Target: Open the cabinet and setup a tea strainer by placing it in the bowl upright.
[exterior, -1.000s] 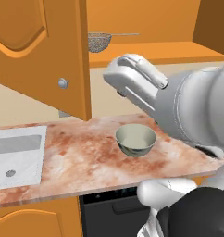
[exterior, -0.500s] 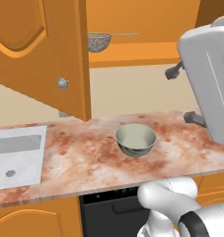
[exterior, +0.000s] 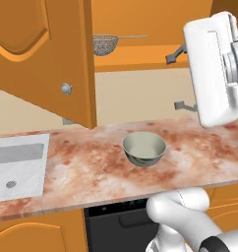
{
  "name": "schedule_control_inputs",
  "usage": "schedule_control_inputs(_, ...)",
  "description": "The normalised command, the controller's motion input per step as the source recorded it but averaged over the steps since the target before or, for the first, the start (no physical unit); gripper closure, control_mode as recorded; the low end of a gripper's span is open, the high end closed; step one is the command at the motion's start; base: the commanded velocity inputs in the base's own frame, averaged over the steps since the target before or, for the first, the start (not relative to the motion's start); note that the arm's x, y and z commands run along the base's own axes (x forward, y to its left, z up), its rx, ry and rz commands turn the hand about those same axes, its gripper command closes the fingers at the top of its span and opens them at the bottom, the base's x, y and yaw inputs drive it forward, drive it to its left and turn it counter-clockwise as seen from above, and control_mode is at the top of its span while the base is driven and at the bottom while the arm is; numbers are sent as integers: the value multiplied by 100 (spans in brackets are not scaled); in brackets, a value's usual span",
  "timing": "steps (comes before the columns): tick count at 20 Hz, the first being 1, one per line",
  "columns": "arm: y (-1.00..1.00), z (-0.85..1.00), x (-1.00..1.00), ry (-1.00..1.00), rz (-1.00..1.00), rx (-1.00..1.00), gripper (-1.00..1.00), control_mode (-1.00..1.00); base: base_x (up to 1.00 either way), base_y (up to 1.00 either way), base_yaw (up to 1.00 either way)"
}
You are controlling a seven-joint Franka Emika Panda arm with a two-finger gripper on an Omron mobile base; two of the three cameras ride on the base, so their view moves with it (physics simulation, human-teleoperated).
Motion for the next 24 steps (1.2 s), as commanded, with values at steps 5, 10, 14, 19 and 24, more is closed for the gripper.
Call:
schedule_control_inputs(5,9,0,58,17,4,20,-100,-100,0,0,0)
schedule_control_inputs(10,29,0,55,10,3,1,-100,-100,0,0,0)
schedule_control_inputs(14,16,0,65,16,8,5,-100,-100,0,0,0)
schedule_control_inputs(19,3,0,67,19,9,7,-100,-100,0,0,0)
schedule_control_inputs(24,58,-7,36,8,12,-1,-100,-100,0,0,0)
